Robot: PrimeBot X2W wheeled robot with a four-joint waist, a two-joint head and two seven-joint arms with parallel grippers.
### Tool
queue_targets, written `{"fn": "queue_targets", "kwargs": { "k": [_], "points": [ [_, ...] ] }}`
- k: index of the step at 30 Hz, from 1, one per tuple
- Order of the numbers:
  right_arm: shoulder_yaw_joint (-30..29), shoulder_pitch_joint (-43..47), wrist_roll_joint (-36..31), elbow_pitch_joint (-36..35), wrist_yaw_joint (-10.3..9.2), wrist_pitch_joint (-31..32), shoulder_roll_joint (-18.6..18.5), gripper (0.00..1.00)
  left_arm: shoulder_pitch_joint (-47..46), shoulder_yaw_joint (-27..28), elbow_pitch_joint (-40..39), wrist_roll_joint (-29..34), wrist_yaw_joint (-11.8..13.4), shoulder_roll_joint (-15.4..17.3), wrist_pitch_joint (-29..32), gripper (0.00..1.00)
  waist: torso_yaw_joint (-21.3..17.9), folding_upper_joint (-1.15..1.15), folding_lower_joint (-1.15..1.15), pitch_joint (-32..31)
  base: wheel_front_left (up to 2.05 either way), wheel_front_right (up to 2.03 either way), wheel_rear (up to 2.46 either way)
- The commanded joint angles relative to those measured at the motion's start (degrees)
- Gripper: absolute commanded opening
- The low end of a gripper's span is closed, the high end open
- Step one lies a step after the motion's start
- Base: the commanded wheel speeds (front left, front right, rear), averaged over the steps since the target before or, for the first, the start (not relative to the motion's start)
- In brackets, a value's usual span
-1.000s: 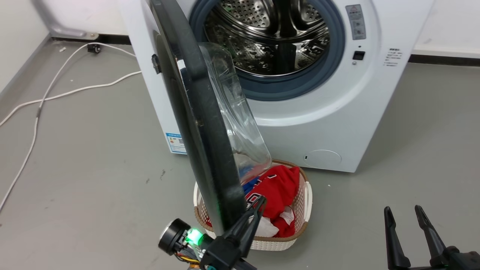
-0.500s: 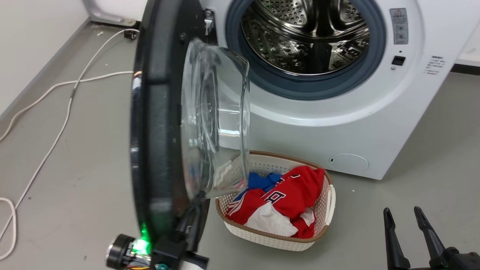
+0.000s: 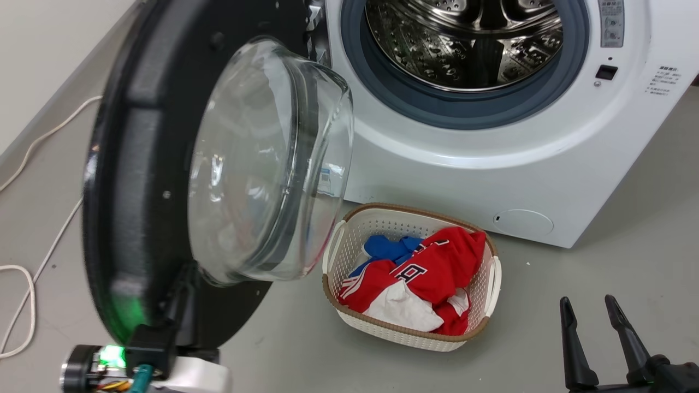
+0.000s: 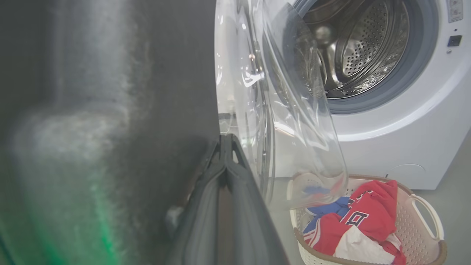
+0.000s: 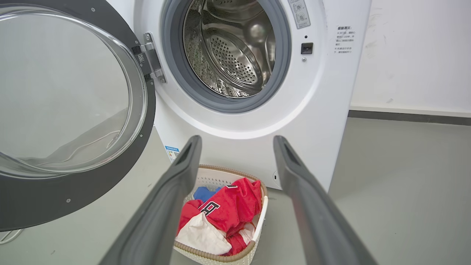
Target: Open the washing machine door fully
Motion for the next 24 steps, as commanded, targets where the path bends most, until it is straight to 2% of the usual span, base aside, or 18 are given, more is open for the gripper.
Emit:
{"fn": "queue_targets", "kwargs": {
  "k": [1, 8, 18, 24],
  "points": [
    [-0.1, -0.8, -0.4, -0.2, 0.00, -0.1, 0.1, 1.00, 0.1, 1.9, 0.2, -0.5, 0.7, 0.9, 0.1, 0.00, -0.1, 0.00, 0.00, 0.6, 0.00, 0.00, 0.00],
    [-0.5, -1.9, -1.2, -0.6, 0.00, -0.1, 0.1, 1.00, -1.2, 7.5, 0.9, -2.3, 1.6, 2.4, 0.2, 0.00, -0.1, 0.00, 0.00, 3.2, 0.00, 0.00, 0.00],
    [-0.2, -4.0, -2.3, -1.0, 0.00, -0.1, 0.1, 1.00, -4.9, 15.4, 5.1, -4.9, 1.0, 4.5, 0.1, 0.00, -0.7, 0.00, 0.00, 6.5, 0.00, 0.00, 0.00],
    [-0.4, -4.9, -3.0, -0.8, 0.00, -0.1, 0.1, 1.00, -7.2, 20.3, 8.5, -6.3, -0.5, 5.7, 0.2, 0.00, -1.3, 0.00, 0.00, 8.1, 0.00, 0.00, 0.00]
  ]
}}
